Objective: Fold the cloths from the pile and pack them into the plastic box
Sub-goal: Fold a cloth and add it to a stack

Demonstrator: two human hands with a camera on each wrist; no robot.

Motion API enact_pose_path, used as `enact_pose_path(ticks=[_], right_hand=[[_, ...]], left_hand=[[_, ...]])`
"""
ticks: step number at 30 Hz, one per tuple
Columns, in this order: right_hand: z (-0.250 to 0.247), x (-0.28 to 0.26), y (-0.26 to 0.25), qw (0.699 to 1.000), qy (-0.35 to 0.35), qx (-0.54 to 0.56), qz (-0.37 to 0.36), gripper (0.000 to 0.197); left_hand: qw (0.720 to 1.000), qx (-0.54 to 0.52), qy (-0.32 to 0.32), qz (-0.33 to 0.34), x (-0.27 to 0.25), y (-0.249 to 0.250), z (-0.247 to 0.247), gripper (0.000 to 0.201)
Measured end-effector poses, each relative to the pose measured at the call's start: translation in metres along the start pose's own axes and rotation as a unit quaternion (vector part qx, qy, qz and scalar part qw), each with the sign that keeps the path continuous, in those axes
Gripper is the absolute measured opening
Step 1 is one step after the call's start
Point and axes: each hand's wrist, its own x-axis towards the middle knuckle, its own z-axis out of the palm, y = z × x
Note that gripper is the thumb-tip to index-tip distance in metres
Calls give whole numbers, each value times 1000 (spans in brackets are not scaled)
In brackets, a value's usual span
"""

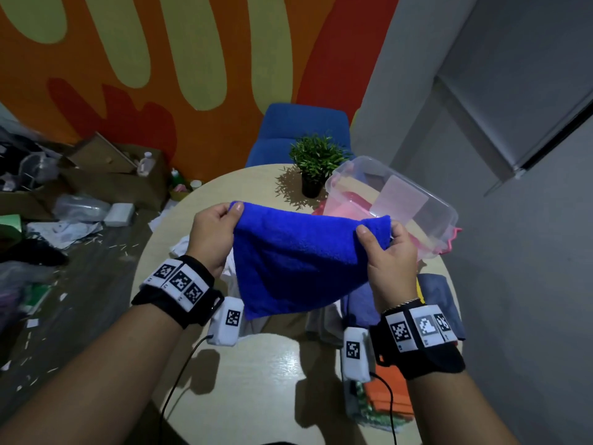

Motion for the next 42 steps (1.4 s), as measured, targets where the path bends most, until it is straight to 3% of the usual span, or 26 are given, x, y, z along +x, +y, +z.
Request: enact_pose_path(ticks=[5,7,9,10,12,15,18,21,27,35,42], right_hand=[[3,7,-3,998,38,41,21,35],[5,8,-2,995,35,70,56,32],[5,7,5,992,8,91,90,45],[6,5,6,994,-6,68,84,52],[7,2,8,998,-34,14,42,44],[5,4,3,999,-27,-24,14,19],[-2,11,-1,998,8,-54,-6,19],[-8,23,-2,998,28,-50,8,12],[-12,45,-25,999,-35,-3,-7,26],[-15,53,-41,999,-2,-18,-35,21],[-16,43,-36,998,-36,-1,-43,26]], left_hand=[[992,-116,-51,12,-1,20,-6,21],[982,-179,-53,-26,-2,24,-7,24],[971,-224,-46,-71,-4,25,-9,27],[965,-243,-46,-92,-6,25,-10,28],[957,-261,-57,-114,-9,24,-10,22],[974,-197,-75,-79,-13,26,-10,18],[996,-86,-15,-2,-12,31,-14,19],[998,-41,10,44,-7,37,-20,21],[994,-13,-7,108,12,56,-33,26],[989,-9,18,146,22,74,-47,21],[978,82,37,187,20,65,-58,3]])
